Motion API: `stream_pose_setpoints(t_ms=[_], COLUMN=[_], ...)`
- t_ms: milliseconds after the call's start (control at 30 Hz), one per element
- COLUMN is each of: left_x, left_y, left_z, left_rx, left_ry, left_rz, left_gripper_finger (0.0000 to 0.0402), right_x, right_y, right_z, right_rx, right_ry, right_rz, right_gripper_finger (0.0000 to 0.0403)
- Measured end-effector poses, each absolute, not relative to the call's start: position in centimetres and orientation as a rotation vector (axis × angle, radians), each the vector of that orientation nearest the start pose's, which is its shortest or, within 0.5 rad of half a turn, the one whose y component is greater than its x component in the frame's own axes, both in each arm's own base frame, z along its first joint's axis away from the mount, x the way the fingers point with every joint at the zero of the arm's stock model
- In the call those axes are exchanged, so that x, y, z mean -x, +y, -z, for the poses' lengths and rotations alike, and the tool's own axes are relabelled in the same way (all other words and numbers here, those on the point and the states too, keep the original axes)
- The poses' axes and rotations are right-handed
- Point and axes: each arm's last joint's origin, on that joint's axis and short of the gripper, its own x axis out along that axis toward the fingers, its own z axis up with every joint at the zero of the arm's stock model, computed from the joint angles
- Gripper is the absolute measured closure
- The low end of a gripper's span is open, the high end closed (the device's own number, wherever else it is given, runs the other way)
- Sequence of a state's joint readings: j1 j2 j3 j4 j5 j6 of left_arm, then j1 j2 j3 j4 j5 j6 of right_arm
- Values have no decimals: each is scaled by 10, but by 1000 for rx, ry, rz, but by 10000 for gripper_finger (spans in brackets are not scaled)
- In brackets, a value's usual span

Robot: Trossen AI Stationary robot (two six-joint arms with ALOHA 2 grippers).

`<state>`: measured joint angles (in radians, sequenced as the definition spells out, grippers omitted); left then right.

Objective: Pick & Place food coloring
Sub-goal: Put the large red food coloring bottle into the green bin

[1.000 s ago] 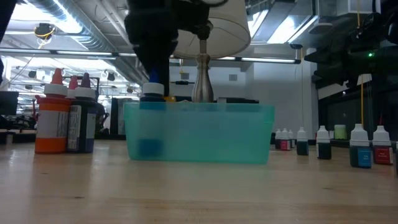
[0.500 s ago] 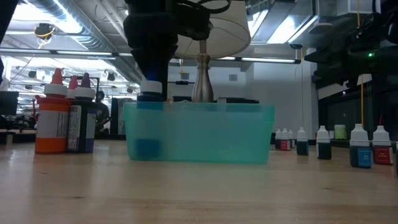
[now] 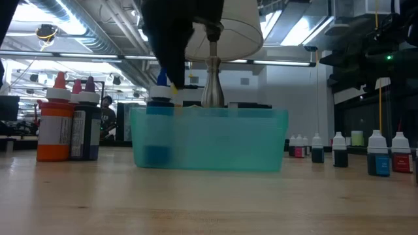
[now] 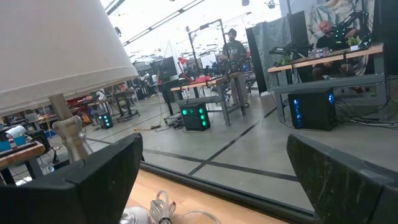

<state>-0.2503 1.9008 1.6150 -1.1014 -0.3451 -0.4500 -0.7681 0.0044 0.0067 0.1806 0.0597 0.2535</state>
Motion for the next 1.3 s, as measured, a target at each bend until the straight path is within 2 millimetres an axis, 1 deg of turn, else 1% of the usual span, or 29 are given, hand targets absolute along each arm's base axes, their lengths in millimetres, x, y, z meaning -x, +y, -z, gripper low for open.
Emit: stream_pose_setpoints(t_ms=[167, 267, 500, 567, 633, 700, 767, 833, 933, 1067, 1200, 1300], left_x=[-352, -338, -304, -295, -285, -275, -266, -257, -245, -231, -224, -223], left_y=[-78, -75, -66, -64, -59, -52, -46, -43, -46, -54, -60, -61], left_z=[-271, -288, -321, -328, -332, -329, -322, -314, -302, -286, -273, -265], left_rx=[-7, -4, -9, 21, 71, 110, 130, 161, 207, 273, 309, 329], left_ry=[1248, 1241, 1256, 1249, 1249, 1250, 1243, 1229, 1221, 1207, 1193, 1174], left_rz=[-362, -361, -364, -400, -491, -604, -717, -787, -814, -827, -888, -928], left_gripper_finger=[139, 139, 142, 141, 140, 139, 139, 139, 139, 139, 139, 139], right_x=[-68, -68, -68, -68, -68, -68, -68, -68, -68, -68, -68, -68], right_y=[-68, -68, -68, -68, -68, -68, -68, -68, -68, -68, -68, -68], right_z=[-183, -183, -183, -183, -183, -183, -183, -183, -183, -183, -183, -183], right_rx=[-173, -173, -173, -173, -173, -173, -173, -173, -173, -173, -173, -173], right_ry=[-280, -280, -280, -280, -280, -280, -280, -280, -280, -280, -280, -279], right_rz=[797, 797, 797, 797, 797, 797, 797, 797, 797, 797, 797, 797], right_gripper_finger=[4, 4, 4, 4, 4, 4, 4, 4, 4, 4, 4, 4])
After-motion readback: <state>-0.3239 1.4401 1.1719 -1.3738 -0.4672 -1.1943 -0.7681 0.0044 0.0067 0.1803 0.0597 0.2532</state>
